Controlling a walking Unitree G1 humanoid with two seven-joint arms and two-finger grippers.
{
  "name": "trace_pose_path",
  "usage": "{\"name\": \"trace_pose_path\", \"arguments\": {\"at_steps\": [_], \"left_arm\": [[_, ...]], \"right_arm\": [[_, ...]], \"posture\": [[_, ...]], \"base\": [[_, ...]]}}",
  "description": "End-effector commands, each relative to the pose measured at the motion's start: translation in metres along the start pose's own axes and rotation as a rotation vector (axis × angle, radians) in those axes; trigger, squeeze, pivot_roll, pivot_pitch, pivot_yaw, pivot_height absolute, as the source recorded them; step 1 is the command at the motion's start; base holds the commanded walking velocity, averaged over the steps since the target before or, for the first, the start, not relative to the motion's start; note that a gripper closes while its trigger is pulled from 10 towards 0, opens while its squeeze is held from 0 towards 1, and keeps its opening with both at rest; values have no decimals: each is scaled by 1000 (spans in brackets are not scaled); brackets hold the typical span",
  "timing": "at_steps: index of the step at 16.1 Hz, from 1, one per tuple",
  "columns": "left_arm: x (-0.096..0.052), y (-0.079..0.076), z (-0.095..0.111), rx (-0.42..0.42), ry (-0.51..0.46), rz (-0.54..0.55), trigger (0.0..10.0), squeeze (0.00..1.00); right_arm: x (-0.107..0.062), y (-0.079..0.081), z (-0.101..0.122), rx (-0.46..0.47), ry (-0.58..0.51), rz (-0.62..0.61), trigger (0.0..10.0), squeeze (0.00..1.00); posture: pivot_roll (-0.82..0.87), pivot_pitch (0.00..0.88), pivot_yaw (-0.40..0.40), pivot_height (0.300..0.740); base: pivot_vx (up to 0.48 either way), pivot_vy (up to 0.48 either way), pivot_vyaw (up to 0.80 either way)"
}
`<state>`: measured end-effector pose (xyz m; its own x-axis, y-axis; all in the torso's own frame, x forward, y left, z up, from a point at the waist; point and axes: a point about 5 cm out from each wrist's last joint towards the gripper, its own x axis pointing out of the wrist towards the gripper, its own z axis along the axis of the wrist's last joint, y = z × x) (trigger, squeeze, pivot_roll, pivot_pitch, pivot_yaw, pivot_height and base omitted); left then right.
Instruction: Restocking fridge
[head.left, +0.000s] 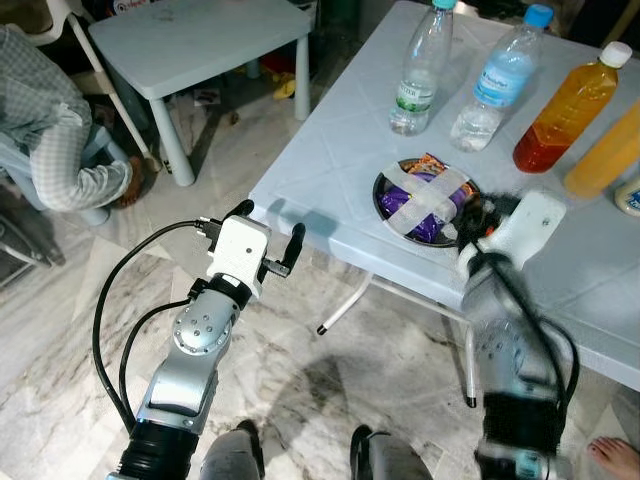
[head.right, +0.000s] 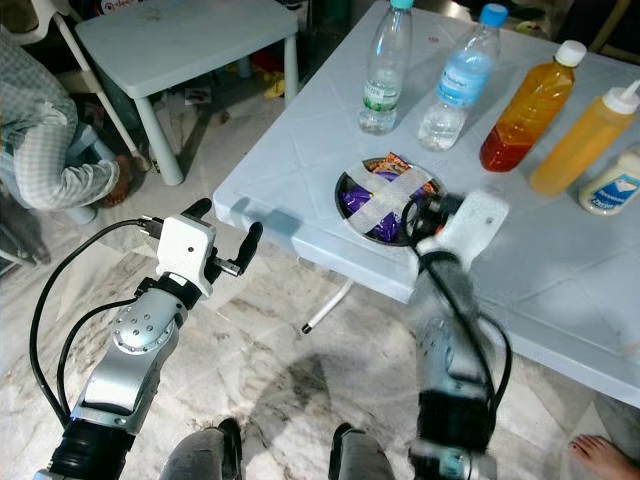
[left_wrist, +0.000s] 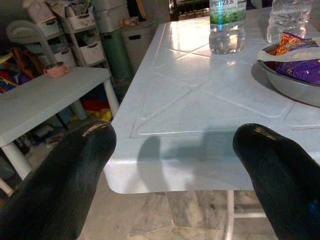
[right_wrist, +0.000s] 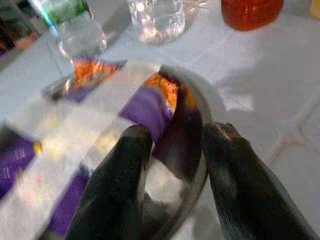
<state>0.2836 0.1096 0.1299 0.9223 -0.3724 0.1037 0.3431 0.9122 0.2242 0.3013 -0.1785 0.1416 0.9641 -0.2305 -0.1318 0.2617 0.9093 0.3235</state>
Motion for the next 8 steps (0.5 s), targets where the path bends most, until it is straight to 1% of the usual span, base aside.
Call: {"name": "trace_pose_path", "arguments": {"at_steps": [1, 3, 5, 6, 8], "left_arm": [[-2, 0, -2, 6, 10, 5, 10000, 0], [-2, 1, -3, 6, 11, 6, 10000, 0], [-2, 0, -3, 6, 11, 4, 10000, 0], [-1, -1, -2, 4, 8, 2, 10000, 0], [-1, -1, -2, 3, 8, 5, 10000, 0]], "right_arm": [[-5, -1, -1, -12, 14, -9, 10000, 0], [-9, -6, -7, -16, 36, -24, 10000, 0], [-7, -9, -9, -26, 43, -27, 10000, 0], [-4, -11, -5, -23, 36, -40, 10000, 0], [-3, -9, 2, -21, 12, -26, 10000, 0]], "posture": [[28, 157, -6, 740], [24, 158, -5, 740], [24, 159, -4, 740], [25, 161, -3, 740], [24, 161, -4, 740]], "base": [[0, 0, 0], [0, 0, 0], [0, 0, 0], [0, 0, 0], [0, 0, 0]]}}
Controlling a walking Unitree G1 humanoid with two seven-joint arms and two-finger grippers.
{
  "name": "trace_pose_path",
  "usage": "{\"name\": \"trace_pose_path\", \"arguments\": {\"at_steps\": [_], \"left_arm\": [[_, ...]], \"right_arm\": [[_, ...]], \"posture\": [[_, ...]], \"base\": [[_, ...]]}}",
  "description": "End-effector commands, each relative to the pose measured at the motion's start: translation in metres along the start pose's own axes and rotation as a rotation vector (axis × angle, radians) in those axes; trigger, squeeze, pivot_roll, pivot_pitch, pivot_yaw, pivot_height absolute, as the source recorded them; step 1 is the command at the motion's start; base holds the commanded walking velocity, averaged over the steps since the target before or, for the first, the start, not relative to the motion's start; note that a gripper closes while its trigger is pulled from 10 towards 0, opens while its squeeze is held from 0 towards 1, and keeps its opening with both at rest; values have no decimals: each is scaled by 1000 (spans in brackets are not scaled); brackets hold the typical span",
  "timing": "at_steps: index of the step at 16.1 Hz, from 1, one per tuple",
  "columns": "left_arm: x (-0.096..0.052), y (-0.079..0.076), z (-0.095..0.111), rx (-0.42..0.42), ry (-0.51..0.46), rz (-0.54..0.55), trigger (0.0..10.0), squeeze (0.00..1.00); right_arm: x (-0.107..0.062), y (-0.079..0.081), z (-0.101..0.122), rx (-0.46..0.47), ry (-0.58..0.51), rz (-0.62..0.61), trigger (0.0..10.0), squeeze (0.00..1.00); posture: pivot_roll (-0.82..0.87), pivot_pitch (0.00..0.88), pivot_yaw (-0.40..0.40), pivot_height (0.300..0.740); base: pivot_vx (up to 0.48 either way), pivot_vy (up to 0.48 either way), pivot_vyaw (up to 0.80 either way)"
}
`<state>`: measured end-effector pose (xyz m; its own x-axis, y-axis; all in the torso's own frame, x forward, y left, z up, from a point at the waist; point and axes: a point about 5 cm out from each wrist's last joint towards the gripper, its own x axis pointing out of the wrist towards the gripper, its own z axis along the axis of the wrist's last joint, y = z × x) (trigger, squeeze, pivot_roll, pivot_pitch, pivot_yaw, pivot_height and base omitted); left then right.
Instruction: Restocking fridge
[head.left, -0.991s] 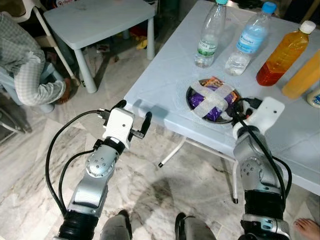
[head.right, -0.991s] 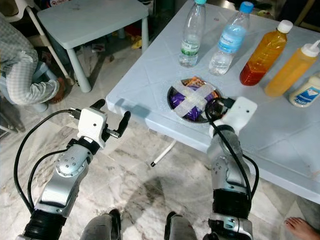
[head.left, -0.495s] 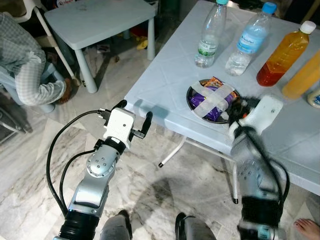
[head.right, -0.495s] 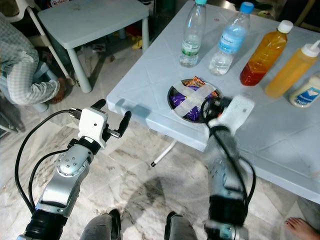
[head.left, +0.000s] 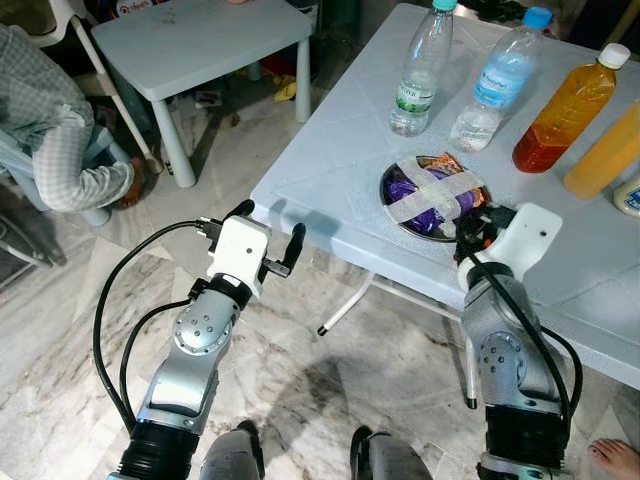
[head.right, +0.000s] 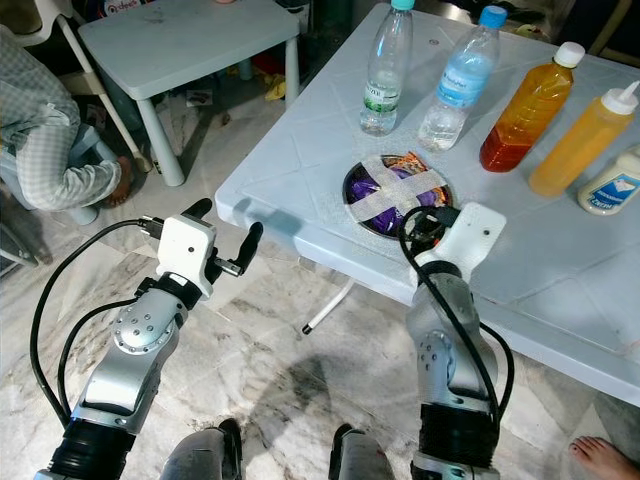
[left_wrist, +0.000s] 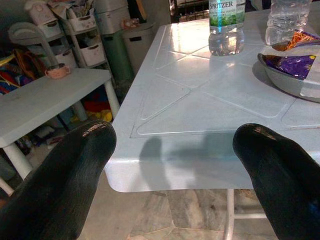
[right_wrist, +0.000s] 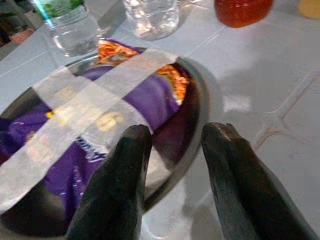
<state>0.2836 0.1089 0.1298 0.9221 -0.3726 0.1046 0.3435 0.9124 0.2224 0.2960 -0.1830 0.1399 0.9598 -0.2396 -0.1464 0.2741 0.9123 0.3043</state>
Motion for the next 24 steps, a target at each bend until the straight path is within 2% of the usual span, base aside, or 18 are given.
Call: {"name": "trace_pose_path", "arguments": {"at_steps": [1, 3, 4, 7, 8, 9, 11, 12, 15, 18, 22, 24], "left_arm": [[-2, 0, -3, 4, 10, 6, 10000, 0], [-2, 0, -2, 2, 10, 9, 10000, 0], [-2, 0, -2, 2, 9, 9, 10000, 0], [-2, 0, -3, 4, 12, 4, 10000, 0], [-1, 1, -3, 5, 11, 2, 10000, 0], [0, 1, -3, 6, 10, 2, 10000, 0], [1, 1, -3, 9, 8, 1, 10000, 0], [1, 0, -3, 8, 7, 1, 10000, 0], [1, 0, -4, 8, 8, 2, 10000, 0], [1, 1, -3, 18, 7, 7, 10000, 0], [-2, 2, -4, 22, 11, 9, 10000, 0], [-2, 3, -4, 25, 11, 6, 10000, 0]], "right_arm": [[0, -1, 5, -23, -19, 2, 10000, 0], [-2, -4, 4, -34, -26, -22, 10000, 0], [-3, -3, 7, -22, -43, -17, 10000, 0], [-11, 5, 10, -60, -70, 36, 10000, 0], [-15, 3, 7, -47, -54, 40, 10000, 886], [-18, 1, 4, -41, -40, 33, 10000, 1000], [-21, -4, -3, -38, -12, 10, 10000, 1000], [-20, -5, -7, -27, 6, 4, 10000, 0], [-15, -5, -10, -20, 15, 3, 10000, 0], [-5, 2, -6, 2, 6, 19, 10000, 0], [1, 7, -12, 80, 50, 12, 10000, 0], [5, 7, -21, 130, 120, 0, 10000, 0]], "posture": [[24, 162, -4, 740], [25, 164, -2, 740], [24, 165, 0, 740], [21, 164, 7, 740], [18, 163, 6, 740], [17, 163, 6, 740], [11, 162, 5, 740], [10, 163, 6, 740], [15, 162, 5, 740], [30, 162, 2, 740], [40, 160, 2, 740], [42, 159, 6, 740]], "base": [[0, 0, 0], [0, 0, 0], [0, 0, 0], [0, 0, 0], [0, 0, 0], [0, 0, 0], [0, 0, 0], [0, 0, 0], [0, 0, 0], [0, 0, 0], [0, 0, 0], [0, 0, 0]]}}
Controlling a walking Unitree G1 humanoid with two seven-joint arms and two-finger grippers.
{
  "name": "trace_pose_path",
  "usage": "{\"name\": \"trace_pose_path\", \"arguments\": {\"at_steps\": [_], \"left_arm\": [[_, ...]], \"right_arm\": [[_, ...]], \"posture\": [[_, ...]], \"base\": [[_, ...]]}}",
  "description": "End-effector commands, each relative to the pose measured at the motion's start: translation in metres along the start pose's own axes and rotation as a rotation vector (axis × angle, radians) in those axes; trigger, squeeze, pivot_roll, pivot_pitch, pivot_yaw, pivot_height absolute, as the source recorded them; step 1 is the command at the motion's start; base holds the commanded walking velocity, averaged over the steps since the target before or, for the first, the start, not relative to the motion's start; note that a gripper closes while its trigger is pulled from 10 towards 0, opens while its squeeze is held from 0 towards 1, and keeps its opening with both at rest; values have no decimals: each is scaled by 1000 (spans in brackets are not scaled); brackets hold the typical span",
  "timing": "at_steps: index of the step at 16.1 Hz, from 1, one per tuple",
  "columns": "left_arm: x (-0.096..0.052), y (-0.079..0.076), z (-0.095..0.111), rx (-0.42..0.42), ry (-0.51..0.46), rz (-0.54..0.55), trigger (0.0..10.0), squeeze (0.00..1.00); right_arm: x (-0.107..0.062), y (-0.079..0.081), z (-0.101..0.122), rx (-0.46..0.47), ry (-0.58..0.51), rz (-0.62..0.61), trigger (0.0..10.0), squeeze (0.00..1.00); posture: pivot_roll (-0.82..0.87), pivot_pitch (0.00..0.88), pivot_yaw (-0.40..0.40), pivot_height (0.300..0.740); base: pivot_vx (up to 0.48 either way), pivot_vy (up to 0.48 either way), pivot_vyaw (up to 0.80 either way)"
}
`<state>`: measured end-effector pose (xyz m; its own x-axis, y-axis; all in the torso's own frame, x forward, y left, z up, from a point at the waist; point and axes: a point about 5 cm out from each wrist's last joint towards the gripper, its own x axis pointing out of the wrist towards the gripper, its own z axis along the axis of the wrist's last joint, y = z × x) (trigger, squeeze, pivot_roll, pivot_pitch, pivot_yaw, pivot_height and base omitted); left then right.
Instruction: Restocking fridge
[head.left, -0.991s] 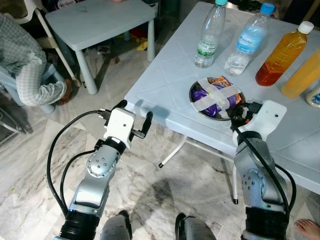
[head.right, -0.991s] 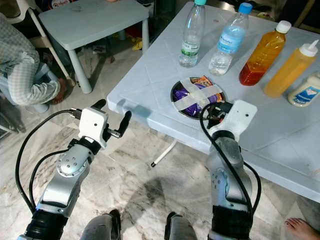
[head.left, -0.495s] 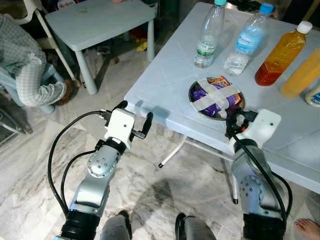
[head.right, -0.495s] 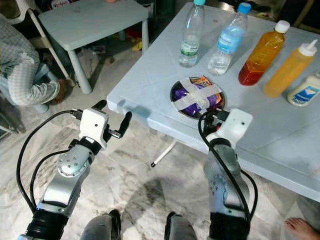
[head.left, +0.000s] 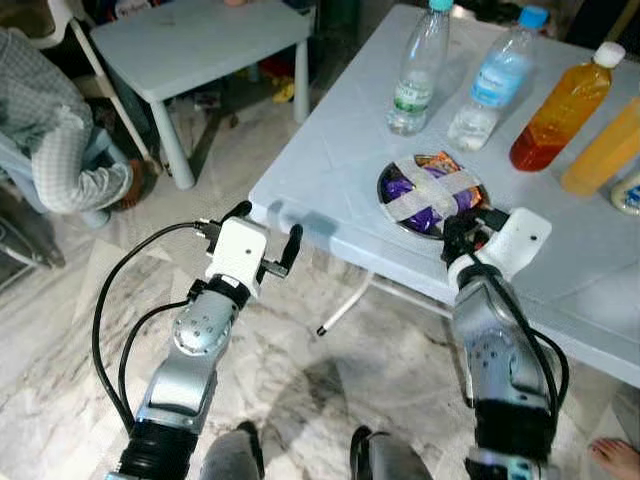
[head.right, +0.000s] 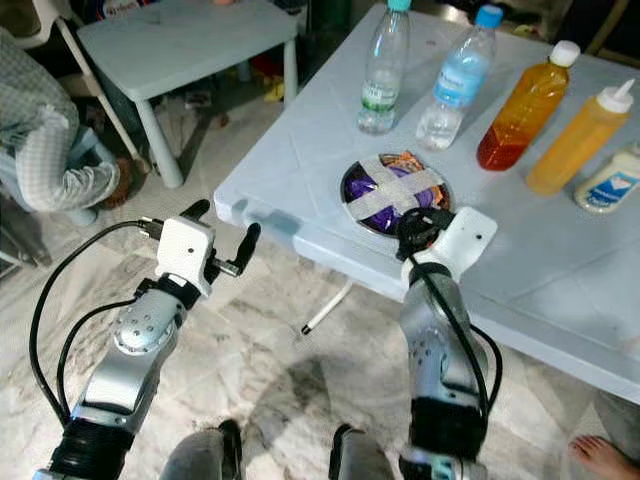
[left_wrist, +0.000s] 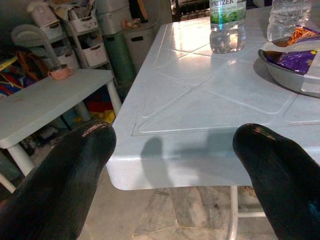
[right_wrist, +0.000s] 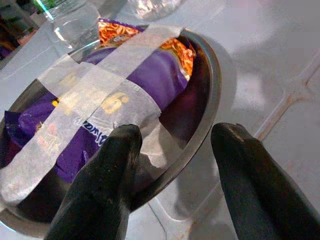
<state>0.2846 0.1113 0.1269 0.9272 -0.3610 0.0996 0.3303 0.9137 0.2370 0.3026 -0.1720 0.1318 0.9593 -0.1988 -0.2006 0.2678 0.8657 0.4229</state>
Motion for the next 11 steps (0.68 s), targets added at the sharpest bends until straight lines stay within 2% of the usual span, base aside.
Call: {"name": "trace_pose_path", "arguments": {"at_steps": [1, 2, 3, 4, 6, 9, 10, 11], "left_arm": [[-1, 1, 0, 10, 2, -6, 10000, 0], [-1, 2, 0, 11, 1, -6, 10000, 0], [-1, 2, 0, 12, 0, -6, 10000, 0], [-1, 2, 1, 13, 0, -7, 10000, 0], [-1, 1, 1, 13, 0, -8, 10000, 0], [0, 2, 1, 15, -1, -5, 10000, 0], [0, 3, 1, 16, -2, -4, 10000, 0], [0, 3, 1, 17, -2, -4, 10000, 0]], "right_arm": [[2, -4, -11, 21, 65, -23, 10000, 0], [3, -5, -12, 19, 72, -23, 10000, 0], [5, -6, -11, 21, 74, -23, 9020, 0], [9, -10, -11, 31, 89, -37, 2196, 0], [13, -15, -8, 42, 97, -63, 0, 0], [19, -23, -2, 56, 94, -95, 275, 0], [22, -26, 2, 66, 86, -100, 1608, 0], [23, -26, 4, 69, 85, -99, 1961, 0]], "posture": [[42, 159, 8, 740], [42, 159, 11, 740], [43, 160, 12, 740], [44, 161, 14, 740], [47, 161, 16, 740], [48, 162, 16, 740], [48, 162, 16, 740], [49, 162, 17, 740]], "base": [[0, 0, 0], [0, 0, 0], [0, 0, 0], [0, 0, 0], [0, 0, 0], [0, 0, 0], [0, 0, 0], [0, 0, 0]]}}
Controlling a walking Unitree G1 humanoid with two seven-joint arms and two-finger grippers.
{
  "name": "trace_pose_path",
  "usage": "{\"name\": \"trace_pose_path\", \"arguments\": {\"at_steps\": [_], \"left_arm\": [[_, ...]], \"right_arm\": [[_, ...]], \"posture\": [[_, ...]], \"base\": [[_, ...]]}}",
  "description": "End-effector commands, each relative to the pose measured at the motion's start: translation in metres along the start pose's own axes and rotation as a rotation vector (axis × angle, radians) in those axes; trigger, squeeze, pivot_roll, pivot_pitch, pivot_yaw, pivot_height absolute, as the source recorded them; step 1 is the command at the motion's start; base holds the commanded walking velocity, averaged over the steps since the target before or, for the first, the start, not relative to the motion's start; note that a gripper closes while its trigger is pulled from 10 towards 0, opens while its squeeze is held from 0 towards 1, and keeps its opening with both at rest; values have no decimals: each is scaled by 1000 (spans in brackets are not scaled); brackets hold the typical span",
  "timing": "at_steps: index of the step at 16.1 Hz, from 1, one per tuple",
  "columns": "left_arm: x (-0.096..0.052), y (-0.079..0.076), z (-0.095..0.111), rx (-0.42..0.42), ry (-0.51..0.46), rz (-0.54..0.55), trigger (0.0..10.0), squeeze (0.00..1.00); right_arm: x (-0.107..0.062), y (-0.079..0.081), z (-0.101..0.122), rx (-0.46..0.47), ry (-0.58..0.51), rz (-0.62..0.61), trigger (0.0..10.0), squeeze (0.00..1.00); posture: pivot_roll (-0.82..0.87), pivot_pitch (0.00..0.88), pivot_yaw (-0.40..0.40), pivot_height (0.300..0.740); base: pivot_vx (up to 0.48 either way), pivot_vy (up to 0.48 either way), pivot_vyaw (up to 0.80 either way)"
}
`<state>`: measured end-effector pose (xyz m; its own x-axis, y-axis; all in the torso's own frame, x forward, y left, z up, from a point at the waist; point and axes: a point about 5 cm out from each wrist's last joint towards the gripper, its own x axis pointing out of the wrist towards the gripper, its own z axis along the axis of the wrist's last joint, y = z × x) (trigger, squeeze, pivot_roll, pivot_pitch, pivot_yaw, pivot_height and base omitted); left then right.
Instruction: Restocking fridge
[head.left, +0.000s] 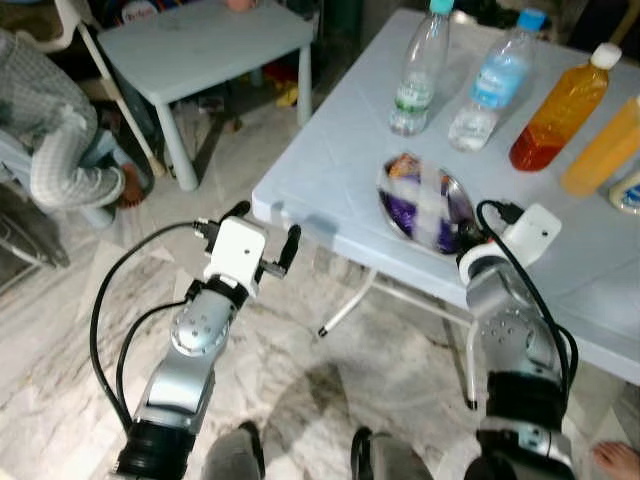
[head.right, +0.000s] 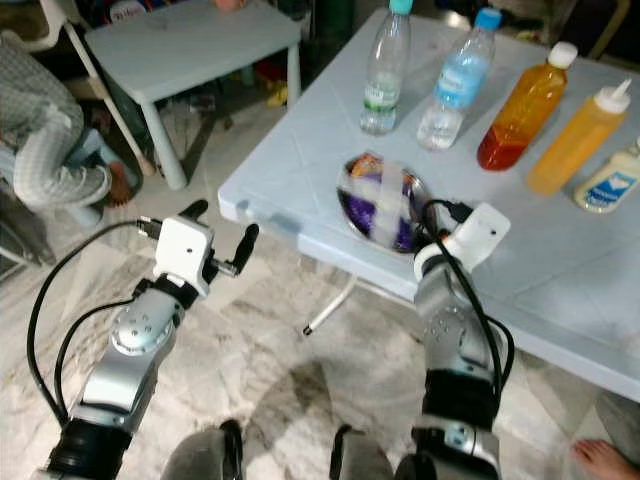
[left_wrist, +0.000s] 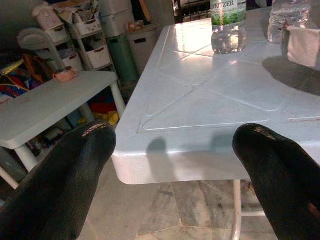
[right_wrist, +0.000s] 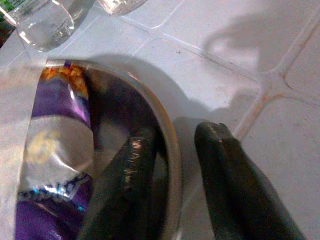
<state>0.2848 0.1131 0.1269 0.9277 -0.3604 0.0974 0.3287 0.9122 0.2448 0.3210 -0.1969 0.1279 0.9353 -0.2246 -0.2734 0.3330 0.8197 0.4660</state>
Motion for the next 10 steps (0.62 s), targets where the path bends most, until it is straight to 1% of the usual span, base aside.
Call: {"name": "trace_pose_path", "arguments": {"at_steps": [1, 2, 3, 5, 7, 8, 9, 10], "left_arm": [[0, 2, 2, 11, -4, -5, 10000, 0], [0, 2, 2, 12, -4, -5, 10000, 0], [0, 2, 2, 15, -4, -4, 10000, 0], [0, 3, 2, 17, -5, -3, 10000, 0], [0, 4, 2, 21, -6, -1, 10000, 0], [0, 5, 2, 21, -6, 0, 10000, 0], [0, 5, 2, 22, -5, -1, 10000, 0], [0, 5, 3, 22, -6, -2, 10000, 0]], "right_arm": [[4, -9, -3, 22, 39, -31, 7216, 0], [5, -10, -1, 26, 40, -30, 10000, 0], [7, -9, 4, 34, 37, -22, 10000, 0], [8, -8, 5, 45, 39, -16, 10000, 0], [6, -1, 7, 93, 50, 5, 10000, 0], [5, 2, 5, 117, 65, 19, 10000, 255], [5, 3, 3, 127, 81, 25, 10000, 1000], [5, 4, 0, 113, 104, 28, 10000, 1000]], "posture": [[51, 162, 19, 740], [52, 161, 19, 740], [54, 160, 20, 740], [56, 159, 20, 740], [57, 160, 20, 740], [56, 160, 20, 740], [56, 160, 22, 740], [57, 160, 21, 740]], "base": [[0, 0, 0], [0, 0, 0], [0, 0, 0], [0, 0, 0], [0, 0, 0], [0, 0, 0], [0, 0, 0], [0, 0, 0]]}}
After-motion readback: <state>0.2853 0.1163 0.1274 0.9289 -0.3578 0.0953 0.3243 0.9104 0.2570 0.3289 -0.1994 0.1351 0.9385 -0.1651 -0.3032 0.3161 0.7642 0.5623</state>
